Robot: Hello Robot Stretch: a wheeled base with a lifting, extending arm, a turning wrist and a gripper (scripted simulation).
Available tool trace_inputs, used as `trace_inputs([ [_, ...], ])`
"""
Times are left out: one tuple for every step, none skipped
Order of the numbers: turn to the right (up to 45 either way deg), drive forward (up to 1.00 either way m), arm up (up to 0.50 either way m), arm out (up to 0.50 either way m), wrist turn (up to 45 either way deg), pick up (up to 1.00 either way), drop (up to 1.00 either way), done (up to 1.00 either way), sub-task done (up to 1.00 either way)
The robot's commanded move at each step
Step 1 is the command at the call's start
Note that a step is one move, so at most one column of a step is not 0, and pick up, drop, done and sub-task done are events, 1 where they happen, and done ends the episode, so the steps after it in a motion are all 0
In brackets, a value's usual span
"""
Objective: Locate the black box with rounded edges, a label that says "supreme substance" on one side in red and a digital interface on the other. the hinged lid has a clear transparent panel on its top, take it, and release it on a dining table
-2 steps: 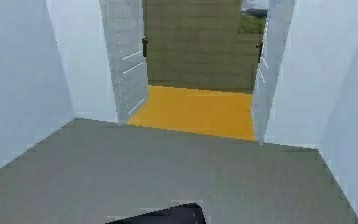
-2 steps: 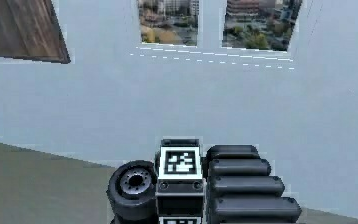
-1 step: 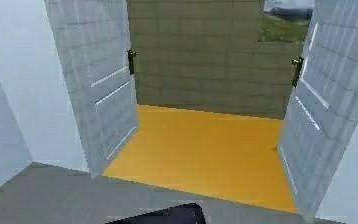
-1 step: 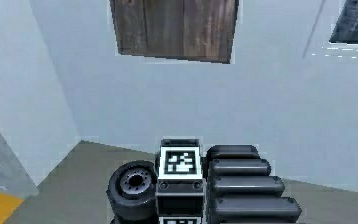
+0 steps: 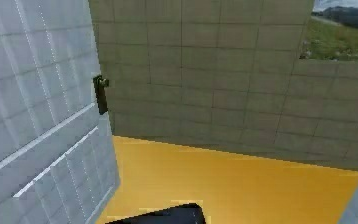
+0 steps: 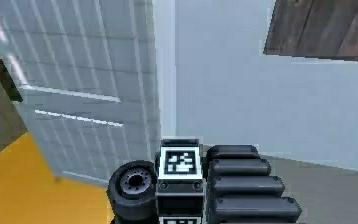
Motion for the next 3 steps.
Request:
trace_inputs([
  [0.0,1.00,0.00,0.00,0.0,0.00,0.00,0.00,0.00],
  [6.0,0.00,0.00,0.00,0.0,0.00,0.00,0.00,0.00],
  [0.0,0.20,0.00,0.00,0.0,0.00,0.00,0.00,0.00],
])
